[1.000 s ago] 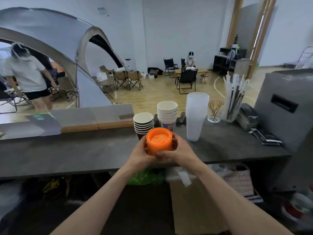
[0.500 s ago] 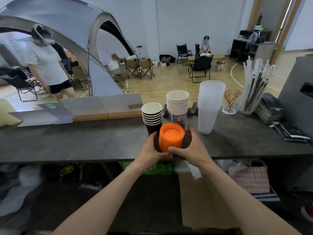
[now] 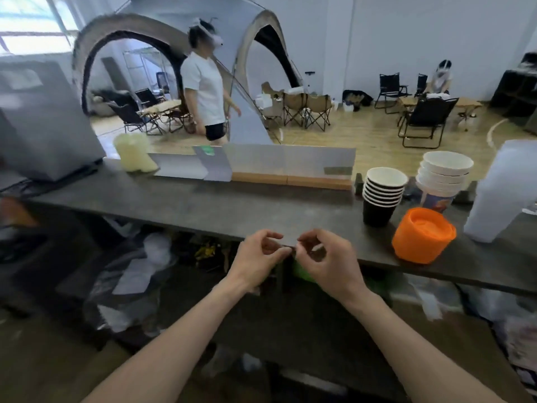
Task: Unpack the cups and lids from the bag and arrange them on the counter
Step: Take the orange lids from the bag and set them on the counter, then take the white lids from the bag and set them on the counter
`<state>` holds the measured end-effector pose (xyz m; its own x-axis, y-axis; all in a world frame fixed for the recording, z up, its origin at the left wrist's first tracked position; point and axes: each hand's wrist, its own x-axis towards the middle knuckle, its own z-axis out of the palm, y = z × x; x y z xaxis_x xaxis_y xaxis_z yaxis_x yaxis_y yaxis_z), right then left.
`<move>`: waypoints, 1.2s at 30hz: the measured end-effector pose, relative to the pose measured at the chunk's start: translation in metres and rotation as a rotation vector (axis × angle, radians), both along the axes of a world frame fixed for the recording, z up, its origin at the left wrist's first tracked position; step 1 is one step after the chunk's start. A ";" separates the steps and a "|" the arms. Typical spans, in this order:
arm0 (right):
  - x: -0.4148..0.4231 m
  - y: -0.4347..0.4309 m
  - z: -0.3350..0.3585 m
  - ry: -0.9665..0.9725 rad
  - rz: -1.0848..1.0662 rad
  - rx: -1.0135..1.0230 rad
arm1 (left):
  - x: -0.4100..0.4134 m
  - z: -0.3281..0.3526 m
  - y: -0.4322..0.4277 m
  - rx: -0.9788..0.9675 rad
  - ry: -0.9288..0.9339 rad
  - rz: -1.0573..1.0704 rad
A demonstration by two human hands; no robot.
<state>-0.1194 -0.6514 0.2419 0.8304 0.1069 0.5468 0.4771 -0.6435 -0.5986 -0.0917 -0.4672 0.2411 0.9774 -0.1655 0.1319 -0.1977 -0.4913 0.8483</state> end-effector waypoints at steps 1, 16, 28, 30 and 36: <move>0.005 0.028 -0.003 0.025 0.037 -0.005 | -0.002 -0.002 0.030 0.006 -0.008 0.040; 0.105 0.318 -0.099 0.371 0.419 -0.138 | 0.021 -0.101 0.321 0.163 0.253 0.451; 0.221 0.419 -0.243 0.624 0.488 -0.520 | 0.123 -0.248 0.413 0.484 0.500 0.405; 0.243 0.434 -0.263 0.537 0.399 -0.538 | 0.144 -0.268 0.423 0.428 0.400 0.421; 0.307 0.477 -0.301 0.387 0.168 -0.397 | 0.216 -0.307 0.442 0.337 0.213 0.530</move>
